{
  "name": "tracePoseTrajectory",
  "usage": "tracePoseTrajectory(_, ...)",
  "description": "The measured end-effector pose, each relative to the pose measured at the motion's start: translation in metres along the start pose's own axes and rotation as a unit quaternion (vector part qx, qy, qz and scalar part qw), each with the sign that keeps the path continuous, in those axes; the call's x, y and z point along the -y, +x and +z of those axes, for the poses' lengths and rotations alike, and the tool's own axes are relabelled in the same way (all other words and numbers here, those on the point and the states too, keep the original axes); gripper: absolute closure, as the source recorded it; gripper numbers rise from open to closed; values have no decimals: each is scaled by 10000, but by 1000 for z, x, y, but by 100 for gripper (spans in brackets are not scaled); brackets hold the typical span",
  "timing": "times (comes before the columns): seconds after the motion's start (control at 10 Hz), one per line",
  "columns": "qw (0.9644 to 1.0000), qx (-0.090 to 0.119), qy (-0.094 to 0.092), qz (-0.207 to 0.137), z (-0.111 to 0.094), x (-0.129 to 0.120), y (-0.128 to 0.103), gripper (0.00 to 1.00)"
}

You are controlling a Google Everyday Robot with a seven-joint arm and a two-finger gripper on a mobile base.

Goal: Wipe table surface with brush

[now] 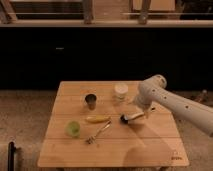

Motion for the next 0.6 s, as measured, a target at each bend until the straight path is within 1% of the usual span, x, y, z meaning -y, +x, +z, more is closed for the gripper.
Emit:
tracePoseTrajectory(0.1,9996,38,-51,282,4,-6,6,20)
tracePoseTrajectory(0.2,9987,84,-97,484,9,-11,10,20)
tracePoseTrajectory(0.3,9974,127,-122,705,13,-14,15,20)
tracePoseTrajectory(0.4,9959,181,-187,862,18,-18,19,20)
tracePoseTrajectory(0.6,9948,222,-241,968,25,-18,24,20)
